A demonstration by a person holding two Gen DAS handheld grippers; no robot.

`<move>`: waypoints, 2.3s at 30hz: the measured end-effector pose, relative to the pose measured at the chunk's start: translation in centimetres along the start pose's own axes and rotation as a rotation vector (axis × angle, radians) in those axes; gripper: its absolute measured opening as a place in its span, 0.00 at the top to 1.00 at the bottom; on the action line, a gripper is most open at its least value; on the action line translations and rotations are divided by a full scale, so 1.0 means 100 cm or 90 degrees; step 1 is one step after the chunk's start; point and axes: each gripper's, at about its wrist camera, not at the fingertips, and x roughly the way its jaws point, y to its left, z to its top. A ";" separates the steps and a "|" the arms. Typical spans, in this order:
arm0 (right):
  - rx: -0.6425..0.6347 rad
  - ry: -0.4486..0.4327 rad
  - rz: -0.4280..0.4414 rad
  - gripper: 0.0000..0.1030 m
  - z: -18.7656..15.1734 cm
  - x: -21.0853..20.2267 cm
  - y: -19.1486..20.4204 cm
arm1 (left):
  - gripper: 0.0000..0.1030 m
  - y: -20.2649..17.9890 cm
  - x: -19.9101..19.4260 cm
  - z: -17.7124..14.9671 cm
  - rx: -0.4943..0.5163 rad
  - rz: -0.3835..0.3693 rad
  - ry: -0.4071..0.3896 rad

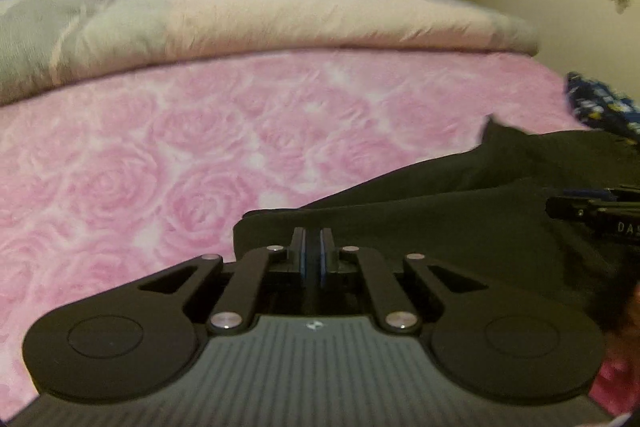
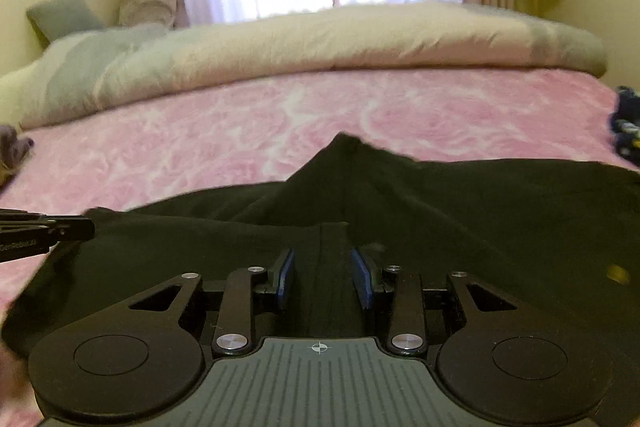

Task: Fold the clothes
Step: 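Lay the folded legs down and open both tools, then lift both tools back from the folded dark green pants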

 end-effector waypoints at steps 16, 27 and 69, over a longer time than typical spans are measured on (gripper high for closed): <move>-0.053 0.037 -0.046 0.65 -0.051 -0.039 0.017 | 0.94 -0.054 -0.038 -0.047 0.011 0.109 0.048; 0.016 0.056 -0.082 0.19 -0.055 -0.104 0.005 | 0.71 -0.098 -0.095 -0.035 -0.017 0.141 0.088; 0.174 0.069 -0.147 0.17 -0.069 -0.173 -0.058 | 0.60 -0.130 -0.119 -0.047 0.005 0.102 0.111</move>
